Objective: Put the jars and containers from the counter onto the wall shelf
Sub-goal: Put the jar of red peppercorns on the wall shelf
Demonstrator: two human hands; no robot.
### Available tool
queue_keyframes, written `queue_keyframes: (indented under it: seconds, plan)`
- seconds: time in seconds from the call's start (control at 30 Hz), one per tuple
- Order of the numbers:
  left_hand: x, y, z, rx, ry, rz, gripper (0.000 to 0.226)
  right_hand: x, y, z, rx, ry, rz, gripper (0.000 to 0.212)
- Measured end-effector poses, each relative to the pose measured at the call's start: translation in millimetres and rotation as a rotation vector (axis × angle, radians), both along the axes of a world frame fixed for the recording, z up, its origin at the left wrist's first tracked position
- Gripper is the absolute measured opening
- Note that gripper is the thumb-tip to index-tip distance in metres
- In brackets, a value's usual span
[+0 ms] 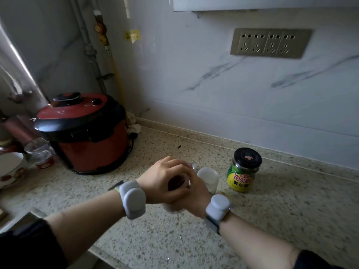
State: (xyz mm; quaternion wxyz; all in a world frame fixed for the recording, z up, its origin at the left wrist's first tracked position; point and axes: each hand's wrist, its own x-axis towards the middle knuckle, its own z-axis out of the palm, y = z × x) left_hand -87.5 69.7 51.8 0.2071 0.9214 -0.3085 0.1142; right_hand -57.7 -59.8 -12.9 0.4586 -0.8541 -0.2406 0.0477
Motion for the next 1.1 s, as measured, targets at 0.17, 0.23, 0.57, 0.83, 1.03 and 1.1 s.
queue_keyframes:
  seconds: [0.17, 0.23, 0.57, 0.83, 1.03, 1.1]
  plan:
    - [21.9, 16.1, 23.2, 0.196, -0.003, -0.119, 0.067, 9.2, -3.8, 13.1, 0.175, -0.036, 0.012, 0.072]
    - [32.0, 27.8, 29.0, 0.265, -0.053, -0.074, 0.084, 14.0, -12.5, 12.7, 0.255, 0.028, -0.021, 0.077]
    - [61.4, -12.9, 79.8, -0.01, -0.016, 0.129, 0.085, 55.7, -35.1, 77.1, 0.363, -0.116, -0.211, 0.074]
    - [94.5, -60.1, 147.2, 0.034, -0.057, -0.011, 0.061, 85.5, -82.7, 141.2, 0.307, -0.195, -0.22, 0.075]
    - [108.6, -70.1, 214.1, -0.079, -0.063, -0.121, 0.045, 93.9, -99.1, 231.4, 0.268, -0.347, -0.083, 0.045]
    - [116.6, -77.0, 241.5, -0.116, -0.113, -0.151, 0.053, 100.8, -107.3, 259.4, 0.297, -0.398, -0.105, 0.054]
